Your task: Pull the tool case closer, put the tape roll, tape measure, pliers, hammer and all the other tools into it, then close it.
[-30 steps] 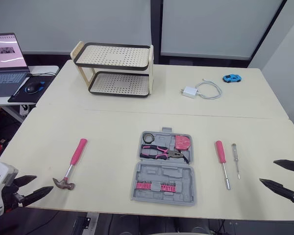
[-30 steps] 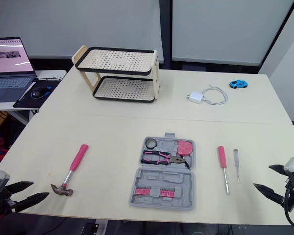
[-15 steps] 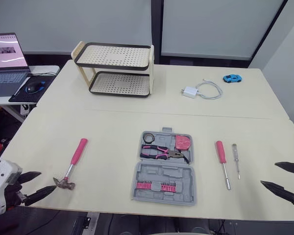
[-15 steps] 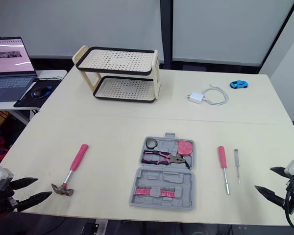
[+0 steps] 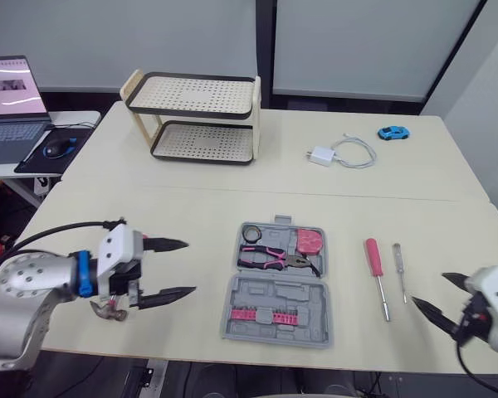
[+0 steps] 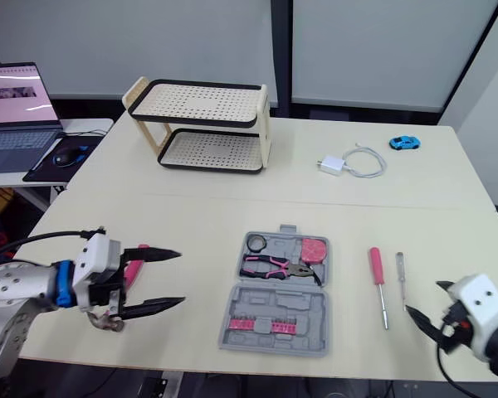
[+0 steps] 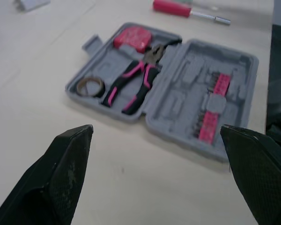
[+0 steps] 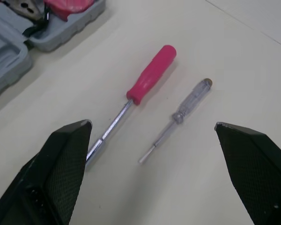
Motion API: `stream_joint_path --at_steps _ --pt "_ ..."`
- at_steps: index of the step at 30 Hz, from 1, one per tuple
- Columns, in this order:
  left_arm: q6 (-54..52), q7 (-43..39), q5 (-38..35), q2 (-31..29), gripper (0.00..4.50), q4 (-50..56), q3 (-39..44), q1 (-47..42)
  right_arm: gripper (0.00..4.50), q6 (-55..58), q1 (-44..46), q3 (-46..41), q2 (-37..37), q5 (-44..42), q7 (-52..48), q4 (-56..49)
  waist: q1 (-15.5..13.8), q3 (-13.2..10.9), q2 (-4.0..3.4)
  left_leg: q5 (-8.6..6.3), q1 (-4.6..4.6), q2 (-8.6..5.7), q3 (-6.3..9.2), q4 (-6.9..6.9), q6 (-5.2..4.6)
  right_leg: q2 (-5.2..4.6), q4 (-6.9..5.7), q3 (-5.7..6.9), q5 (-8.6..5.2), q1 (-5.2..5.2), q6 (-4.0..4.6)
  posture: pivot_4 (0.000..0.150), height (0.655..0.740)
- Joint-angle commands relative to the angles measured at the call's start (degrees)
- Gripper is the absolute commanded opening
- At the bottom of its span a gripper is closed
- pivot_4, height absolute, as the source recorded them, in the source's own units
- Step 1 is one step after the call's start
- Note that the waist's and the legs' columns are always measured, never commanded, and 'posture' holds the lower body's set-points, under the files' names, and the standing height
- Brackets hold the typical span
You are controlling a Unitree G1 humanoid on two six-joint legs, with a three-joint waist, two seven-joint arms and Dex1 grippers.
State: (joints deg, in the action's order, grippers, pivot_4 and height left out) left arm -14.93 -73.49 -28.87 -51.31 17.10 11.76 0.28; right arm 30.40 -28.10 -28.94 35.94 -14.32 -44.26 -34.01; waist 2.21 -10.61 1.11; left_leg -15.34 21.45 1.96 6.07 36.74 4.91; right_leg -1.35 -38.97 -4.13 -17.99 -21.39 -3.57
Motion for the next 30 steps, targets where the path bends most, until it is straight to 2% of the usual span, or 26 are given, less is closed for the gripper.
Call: stream_joint_path --at_steps 1,8,12,23,27,30 --pt "-0.43 -1.60 -1.66 0.10 4.50 2.55 -2.89 -2.65 4.48 1.76 3.82 4.55 -1.88 3.93 7.71 0.69 0.35 0.00 -0.01 0.00 0.00 0.00 0.01 0.00 0.00 0.01 0.00 0.00 0.00 -0.01 0.00 0.150 0.7350" --pt "-1.14 -1.98 -3.01 1.77 4.50 5.20 -7.17 -5.88 4.48 6.28 13.30 11.49 -7.40 7.05 17.87 7.93 0.45 -0.03 -0.07 0.00 0.02 0.00 0.09 0.02 -0.01 0.03 -0.02 0.05 0.00 -0.01 0.01 0.150 0.7350" --pt "-0.81 -2.42 -3.13 2.47 4.50 5.25 -8.63 -6.76 4.48 6.75 18.71 11.95 -10.57 8.10 23.60 13.92 0.51 -0.05 -0.11 0.01 0.00 -0.02 0.09 0.03 -0.01 0.02 -0.03 0.04 0.00 0.00 0.01 0.150 0.7350" --pt "-1.81 -1.96 -3.70 3.35 4.50 6.32 -9.90 -8.41 4.48 5.77 22.28 13.26 -12.77 8.37 27.09 22.74 0.67 -0.06 -0.17 0.01 -0.01 -0.02 0.09 0.04 -0.02 0.03 -0.07 0.04 0.01 -0.01 0.01 0.150 0.7350" --pt "-2.85 -1.31 -4.54 4.17 4.50 7.04 -10.04 -9.26 3.17 6.05 22.26 13.46 -14.41 7.24 27.34 23.30 0.70 -0.04 -0.17 0.01 -0.01 -0.02 0.11 0.06 -0.02 0.04 -0.07 0.04 0.02 0.00 -0.01 0.150 0.7350" --pt "-3.28 -0.85 -4.97 5.02 4.50 7.06 -10.01 -9.78 2.50 6.23 22.24 13.36 -14.78 6.88 27.55 23.48 0.70 -0.03 -0.16 0.01 0.00 -0.02 0.11 0.08 -0.02 0.04 -0.07 0.04 0.02 0.01 -0.01 0.150 0.7350"
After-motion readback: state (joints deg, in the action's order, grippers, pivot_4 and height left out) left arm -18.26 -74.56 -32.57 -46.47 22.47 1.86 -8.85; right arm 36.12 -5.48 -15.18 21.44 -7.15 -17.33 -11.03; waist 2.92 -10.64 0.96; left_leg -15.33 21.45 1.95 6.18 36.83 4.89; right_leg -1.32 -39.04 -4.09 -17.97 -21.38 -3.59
